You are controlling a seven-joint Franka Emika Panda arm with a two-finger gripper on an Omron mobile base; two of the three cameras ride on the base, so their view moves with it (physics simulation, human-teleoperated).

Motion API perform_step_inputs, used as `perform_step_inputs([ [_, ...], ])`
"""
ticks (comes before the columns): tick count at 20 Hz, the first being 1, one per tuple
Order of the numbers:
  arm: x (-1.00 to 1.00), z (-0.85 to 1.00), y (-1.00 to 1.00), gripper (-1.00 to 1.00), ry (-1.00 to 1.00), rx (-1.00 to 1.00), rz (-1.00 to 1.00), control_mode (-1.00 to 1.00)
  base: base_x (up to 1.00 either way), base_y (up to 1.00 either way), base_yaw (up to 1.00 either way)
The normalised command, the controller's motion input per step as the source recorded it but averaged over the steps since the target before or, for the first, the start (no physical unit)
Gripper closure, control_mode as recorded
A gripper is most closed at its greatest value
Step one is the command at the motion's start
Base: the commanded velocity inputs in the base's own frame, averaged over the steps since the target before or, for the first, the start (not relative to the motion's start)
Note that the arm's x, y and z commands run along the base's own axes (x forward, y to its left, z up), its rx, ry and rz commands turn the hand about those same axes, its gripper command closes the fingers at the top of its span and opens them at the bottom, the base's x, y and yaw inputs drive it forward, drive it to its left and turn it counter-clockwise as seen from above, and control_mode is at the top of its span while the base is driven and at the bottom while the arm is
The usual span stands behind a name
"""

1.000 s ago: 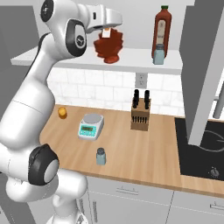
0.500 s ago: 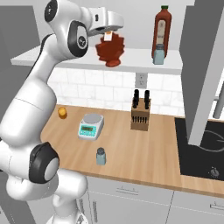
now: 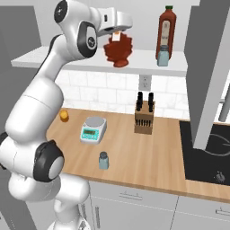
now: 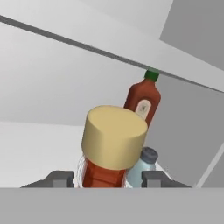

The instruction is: Put the shaker and condiment bottle from the counter next to their counterparts in the cabinet.

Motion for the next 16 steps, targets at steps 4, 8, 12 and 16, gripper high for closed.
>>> perform_step_inputs([
  [4,0.50,-0.04,-0.39,1.00,-0.04,0.00,0.00,-1.00,0.00,0.00,0.00],
  [8,0.48,0.00,-0.20,1.00,-0.01,0.00,0.00,-1.00,0.00,0.00,0.00],
  [12,0.44,0.00,0.00,1.00,0.00,0.00,0.00,-1.00,0.00,0.00,0.00],
  [16,0.59,0.00,-0.23,1.00,0.00,0.00,-0.01,-1.00,0.00,0.00,0.00],
])
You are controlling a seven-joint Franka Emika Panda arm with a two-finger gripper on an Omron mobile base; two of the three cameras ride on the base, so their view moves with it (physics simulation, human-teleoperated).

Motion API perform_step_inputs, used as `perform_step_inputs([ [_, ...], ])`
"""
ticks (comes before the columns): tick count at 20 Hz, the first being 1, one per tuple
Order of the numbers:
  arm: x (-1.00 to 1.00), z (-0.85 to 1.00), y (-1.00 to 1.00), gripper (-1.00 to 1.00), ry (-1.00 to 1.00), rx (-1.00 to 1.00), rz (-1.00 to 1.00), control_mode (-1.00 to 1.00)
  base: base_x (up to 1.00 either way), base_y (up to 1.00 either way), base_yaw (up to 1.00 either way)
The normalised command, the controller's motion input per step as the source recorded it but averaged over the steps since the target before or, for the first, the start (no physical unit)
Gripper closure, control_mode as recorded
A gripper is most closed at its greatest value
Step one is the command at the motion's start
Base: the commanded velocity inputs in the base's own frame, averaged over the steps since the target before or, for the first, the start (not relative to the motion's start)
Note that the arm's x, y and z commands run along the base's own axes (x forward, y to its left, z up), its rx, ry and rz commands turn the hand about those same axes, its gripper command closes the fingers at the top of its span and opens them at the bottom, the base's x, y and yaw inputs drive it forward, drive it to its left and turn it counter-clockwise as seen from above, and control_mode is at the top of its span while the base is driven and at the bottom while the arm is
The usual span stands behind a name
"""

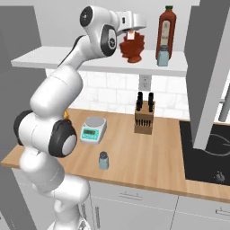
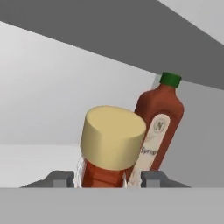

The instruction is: Put the shaker and condiment bottle from the counter next to their counterparts in the cabinet.

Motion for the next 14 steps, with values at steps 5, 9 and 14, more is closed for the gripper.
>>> perform_step_inputs([
  [5,0.37,0.00,-0.06,1.00,0.00,0.00,0.00,-1.00,0.00,0.00,0.00],
  [9,0.45,0.00,-0.28,1.00,0.00,0.00,-0.01,-1.00,0.00,0.00,0.00],
  [14,0.36,0.00,-0.17,1.00,0.00,0.00,-0.01,-1.00,0.00,0.00,0.00],
])
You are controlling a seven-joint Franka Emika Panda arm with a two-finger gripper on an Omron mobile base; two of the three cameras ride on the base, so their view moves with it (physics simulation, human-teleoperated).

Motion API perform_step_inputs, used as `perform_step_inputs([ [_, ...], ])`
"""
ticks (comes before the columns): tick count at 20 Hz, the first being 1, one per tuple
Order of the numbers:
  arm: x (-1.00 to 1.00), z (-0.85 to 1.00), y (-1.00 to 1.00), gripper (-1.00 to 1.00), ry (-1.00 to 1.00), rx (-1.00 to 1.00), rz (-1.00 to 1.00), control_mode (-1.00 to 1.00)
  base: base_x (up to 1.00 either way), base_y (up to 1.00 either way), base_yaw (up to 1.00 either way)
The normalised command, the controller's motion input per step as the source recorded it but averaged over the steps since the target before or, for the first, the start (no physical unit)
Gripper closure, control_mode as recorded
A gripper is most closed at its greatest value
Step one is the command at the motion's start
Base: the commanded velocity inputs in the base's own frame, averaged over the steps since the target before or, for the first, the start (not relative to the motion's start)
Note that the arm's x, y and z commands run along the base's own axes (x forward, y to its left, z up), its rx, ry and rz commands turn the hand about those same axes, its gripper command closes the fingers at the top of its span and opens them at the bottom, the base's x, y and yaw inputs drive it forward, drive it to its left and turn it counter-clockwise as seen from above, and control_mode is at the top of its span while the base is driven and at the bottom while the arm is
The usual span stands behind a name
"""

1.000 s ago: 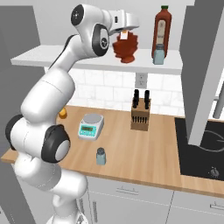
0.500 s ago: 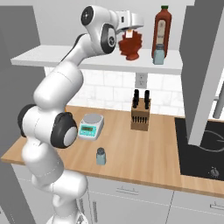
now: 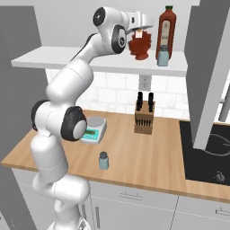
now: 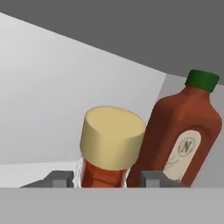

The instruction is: Put the shaker and condiment bottle from the counter next to their counterparts in the cabinet.

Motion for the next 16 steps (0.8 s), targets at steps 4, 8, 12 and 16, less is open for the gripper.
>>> perform_step_inputs([
  [4,0.28,0.00,-0.15,1.00,0.01,0.00,0.00,-1.00,0.00,0.00,0.00],
  [8,0.30,0.00,-0.18,1.00,0.01,0.00,0.00,-1.00,0.00,0.00,0.00],
  [12,0.23,0.00,-0.02,1.00,0.00,0.00,0.00,-1.00,0.00,0.00,0.00],
  [16,0.31,0.00,0.00,-1.00,0.00,0.00,0.00,-1.00,0.00,0.00,0.00],
])
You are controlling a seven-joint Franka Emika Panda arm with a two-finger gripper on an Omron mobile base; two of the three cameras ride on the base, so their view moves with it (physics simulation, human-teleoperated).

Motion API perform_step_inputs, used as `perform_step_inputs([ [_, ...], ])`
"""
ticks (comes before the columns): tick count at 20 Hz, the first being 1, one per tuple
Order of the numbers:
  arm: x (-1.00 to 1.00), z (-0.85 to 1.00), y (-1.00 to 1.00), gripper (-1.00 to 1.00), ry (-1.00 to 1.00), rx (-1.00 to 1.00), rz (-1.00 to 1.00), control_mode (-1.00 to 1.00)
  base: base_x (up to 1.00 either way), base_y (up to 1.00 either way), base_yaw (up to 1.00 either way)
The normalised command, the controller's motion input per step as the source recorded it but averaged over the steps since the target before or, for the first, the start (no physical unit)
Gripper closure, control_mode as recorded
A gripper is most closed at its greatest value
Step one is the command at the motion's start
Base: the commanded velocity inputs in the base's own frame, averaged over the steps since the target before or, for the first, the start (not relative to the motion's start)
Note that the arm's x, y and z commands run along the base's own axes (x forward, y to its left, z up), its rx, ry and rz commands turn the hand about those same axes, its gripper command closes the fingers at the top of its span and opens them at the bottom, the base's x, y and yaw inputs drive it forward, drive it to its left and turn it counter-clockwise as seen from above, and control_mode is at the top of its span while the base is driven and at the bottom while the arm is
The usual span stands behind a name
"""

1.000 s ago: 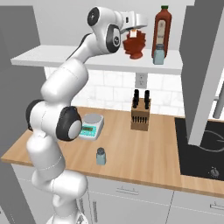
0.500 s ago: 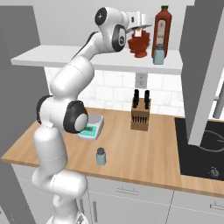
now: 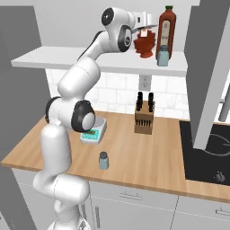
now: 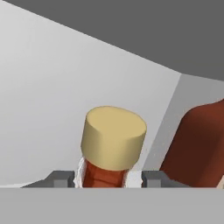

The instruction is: Put the shaker and condiment bottle from the counter next to their counterparts in the cabinet.

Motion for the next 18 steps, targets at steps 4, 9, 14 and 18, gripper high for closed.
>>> perform_step_inputs([
  [4,0.27,0.00,0.00,-1.00,0.00,0.00,0.00,-1.00,0.00,0.00,0.00],
  [9,0.27,0.00,0.00,-1.00,0.00,0.00,0.00,-1.00,0.00,0.00,0.00],
  [14,0.16,0.00,0.00,-1.00,0.00,0.00,0.00,-1.00,0.00,0.00,0.00],
  [18,0.00,0.00,0.00,-1.00,0.00,0.00,0.00,-1.00,0.00,0.00,0.00],
])
